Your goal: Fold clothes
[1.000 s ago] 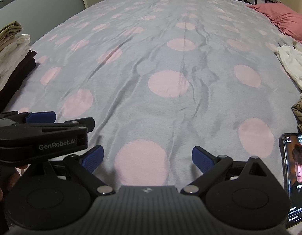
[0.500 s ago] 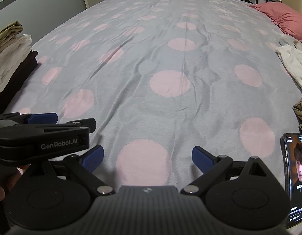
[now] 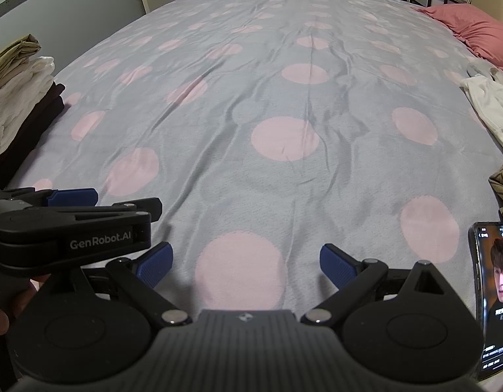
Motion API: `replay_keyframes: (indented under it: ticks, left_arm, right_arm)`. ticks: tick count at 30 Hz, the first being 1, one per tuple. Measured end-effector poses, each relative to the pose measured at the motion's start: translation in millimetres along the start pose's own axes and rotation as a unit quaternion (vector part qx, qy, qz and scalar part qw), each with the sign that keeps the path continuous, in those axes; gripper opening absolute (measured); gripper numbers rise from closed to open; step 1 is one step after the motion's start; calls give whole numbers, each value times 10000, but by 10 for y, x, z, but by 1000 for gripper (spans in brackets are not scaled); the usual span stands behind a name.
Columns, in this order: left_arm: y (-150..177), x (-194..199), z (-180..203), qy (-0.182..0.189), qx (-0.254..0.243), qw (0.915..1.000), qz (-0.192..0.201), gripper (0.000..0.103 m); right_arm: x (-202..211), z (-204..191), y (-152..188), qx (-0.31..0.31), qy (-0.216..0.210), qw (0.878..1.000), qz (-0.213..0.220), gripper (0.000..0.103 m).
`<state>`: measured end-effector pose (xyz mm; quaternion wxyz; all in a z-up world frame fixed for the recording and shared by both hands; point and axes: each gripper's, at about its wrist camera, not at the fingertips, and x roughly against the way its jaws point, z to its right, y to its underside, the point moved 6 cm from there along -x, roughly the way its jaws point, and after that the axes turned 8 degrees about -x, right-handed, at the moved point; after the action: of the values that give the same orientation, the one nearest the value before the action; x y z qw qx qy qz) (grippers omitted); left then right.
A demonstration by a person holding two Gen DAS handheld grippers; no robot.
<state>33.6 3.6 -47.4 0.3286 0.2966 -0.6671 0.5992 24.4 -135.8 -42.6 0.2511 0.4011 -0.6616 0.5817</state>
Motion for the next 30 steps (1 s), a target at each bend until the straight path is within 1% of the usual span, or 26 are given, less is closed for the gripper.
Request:
replay_keyframes:
  ticks: [15,22,25,30]
  left_arm:
    - [9,-3,9,8,16,10000,-36,73]
    - [-20,26,49,-78,16,9999,68,73]
    - [-67,37,47,-113,26,9998,163,73]
    - [-131,-9,43,-46,94,9999,85,73]
  right_arm:
    - [9,1,14,22,-16,10000,5,98]
    - [59,62,-15,-14,-53,10000,63,98]
    - [101,114,-65,75,35,9999,118,98]
    - [167,325,-145,290,391,9983,314,98]
